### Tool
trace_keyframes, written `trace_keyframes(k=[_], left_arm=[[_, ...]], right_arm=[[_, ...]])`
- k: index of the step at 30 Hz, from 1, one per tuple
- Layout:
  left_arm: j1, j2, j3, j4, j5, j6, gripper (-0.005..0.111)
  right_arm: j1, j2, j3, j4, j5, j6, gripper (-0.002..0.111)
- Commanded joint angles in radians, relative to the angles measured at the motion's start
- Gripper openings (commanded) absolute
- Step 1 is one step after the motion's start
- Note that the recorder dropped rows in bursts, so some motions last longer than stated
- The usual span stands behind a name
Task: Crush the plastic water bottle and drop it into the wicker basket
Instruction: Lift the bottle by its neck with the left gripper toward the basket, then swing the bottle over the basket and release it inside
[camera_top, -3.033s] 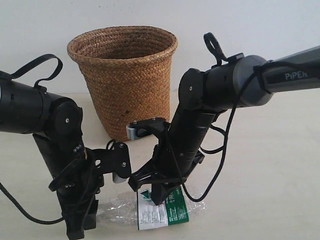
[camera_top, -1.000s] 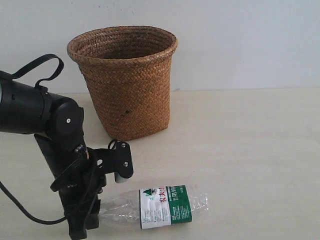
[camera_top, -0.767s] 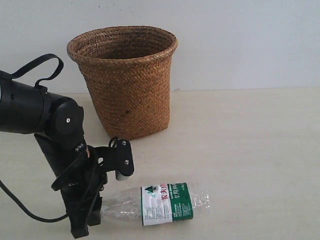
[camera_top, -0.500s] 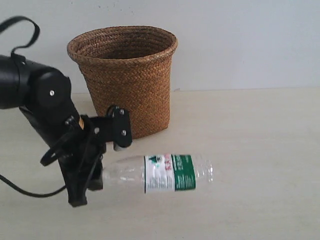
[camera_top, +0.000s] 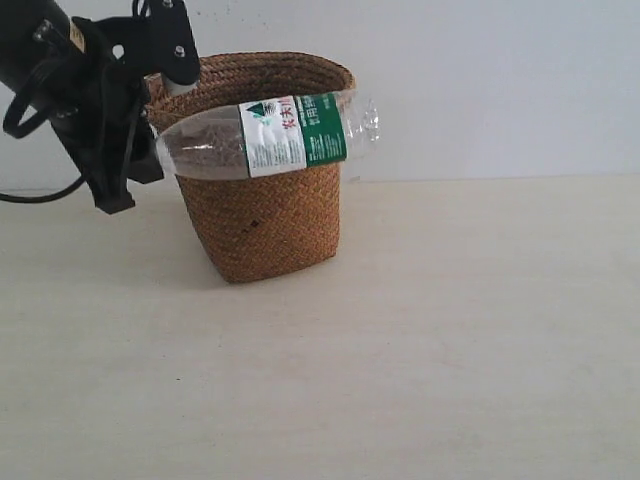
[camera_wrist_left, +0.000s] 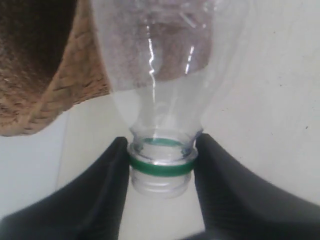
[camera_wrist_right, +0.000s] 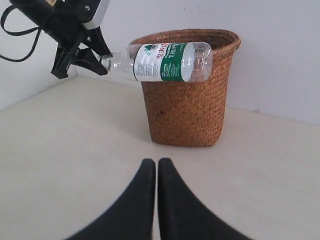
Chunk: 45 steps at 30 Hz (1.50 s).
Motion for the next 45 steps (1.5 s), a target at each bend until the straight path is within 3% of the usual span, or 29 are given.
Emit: trace_keyframes(k=[1, 7, 14, 19, 23, 28, 32, 35, 40, 45], left_arm=[[0.008, -0.009, -0.039, -0.006, 0.044, 0.048, 0.004], [0.008, -0.009, -0.041, -0.018, 0.131, 0.054, 0.004], [0.008, -0.009, -0.041, -0.128, 0.218, 0.052, 0.004], [0.008, -0.009, -0.041, -0.23, 0.361, 0.053, 0.004], [0.008, -0.011, -0.025, -0.303, 0.364, 0.053, 0.004], [0.008, -0.011, -0.019, -0.248, 0.322, -0.022, 0.004], [0.008, -0.011, -0.082, -0.008, 0.177, -0.24, 0.005], [0.008, -0.014, -0.202, 0.119, 0.111, -0.303, 0.019], [0.008, 0.008, -0.395, 0.132, -0.013, -0.376, 0.072], [0.008, 0.048, -0.433, 0.181, 0.07, -0.415, 0.078]], right_arm=[[0.001, -0.008, 0.109, -0.004, -0.182, -0.008, 0.0], [0.001, -0.008, 0.206, -0.004, -0.303, -0.008, 0.0], [0.001, -0.008, 0.209, -0.004, -0.316, -0.008, 0.0], [0.001, -0.008, 0.209, -0.004, -0.316, -0.008, 0.0], [0.001, -0.008, 0.209, -0.004, -0.316, -0.008, 0.0], [0.001, -0.008, 0.209, -0.004, -0.316, -0.008, 0.0], [0.001, -0.008, 0.209, -0.004, -0.308, -0.008, 0.0], [0.001, -0.008, 0.209, -0.004, -0.291, -0.008, 0.0], [0.001, -0.008, 0.209, -0.004, -0.283, -0.008, 0.0], [0.001, -0.008, 0.209, 0.003, -0.266, -0.002, 0.0]])
